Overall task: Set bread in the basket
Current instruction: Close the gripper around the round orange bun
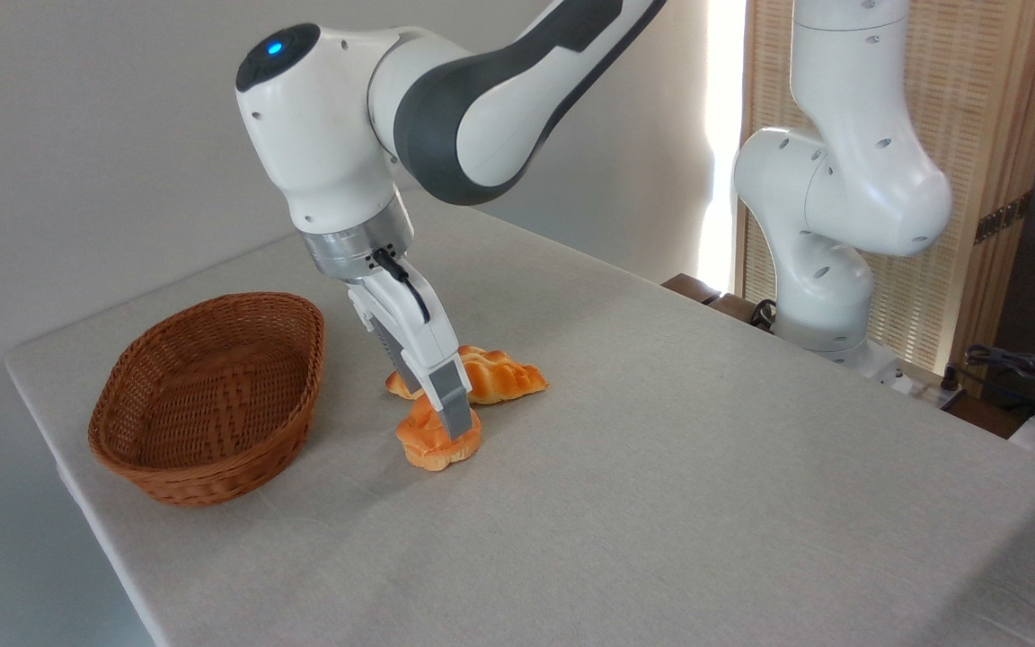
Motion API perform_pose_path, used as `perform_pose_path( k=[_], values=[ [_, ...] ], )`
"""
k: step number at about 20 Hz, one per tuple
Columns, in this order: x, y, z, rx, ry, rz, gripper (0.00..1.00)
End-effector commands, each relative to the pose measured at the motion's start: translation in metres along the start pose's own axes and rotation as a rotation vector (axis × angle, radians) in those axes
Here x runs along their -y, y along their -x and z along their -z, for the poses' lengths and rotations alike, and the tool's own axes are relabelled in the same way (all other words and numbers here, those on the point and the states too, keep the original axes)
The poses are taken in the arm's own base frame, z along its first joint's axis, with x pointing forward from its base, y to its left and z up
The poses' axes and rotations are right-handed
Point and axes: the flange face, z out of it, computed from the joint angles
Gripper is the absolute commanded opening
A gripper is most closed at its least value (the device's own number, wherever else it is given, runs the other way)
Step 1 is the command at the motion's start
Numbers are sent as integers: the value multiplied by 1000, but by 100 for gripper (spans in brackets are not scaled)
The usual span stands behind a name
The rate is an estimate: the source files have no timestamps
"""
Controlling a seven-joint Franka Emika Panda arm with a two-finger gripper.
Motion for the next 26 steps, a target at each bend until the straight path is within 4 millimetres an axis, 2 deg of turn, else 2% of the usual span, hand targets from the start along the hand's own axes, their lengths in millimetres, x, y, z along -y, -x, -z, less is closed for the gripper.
perform_pose_path(
  k=[1, 15, 19, 21, 22, 23, 24, 25, 26],
  values=[
    [-2, -4, -2, -51, 23, 18, 100],
    [-1, -5, -11, -41, 33, 18, 100],
    [-2, -6, -21, -42, 28, 17, 97],
    [-6, -9, -26, -43, 25, 9, 90],
    [-5, -8, -27, -43, 25, 11, 82],
    [-6, -9, -27, -45, 23, 10, 70],
    [-5, -10, -27, -49, 19, 10, 52],
    [-5, -10, -27, -51, 18, 11, 37],
    [-5, -10, -27, -51, 18, 11, 27]
  ],
)
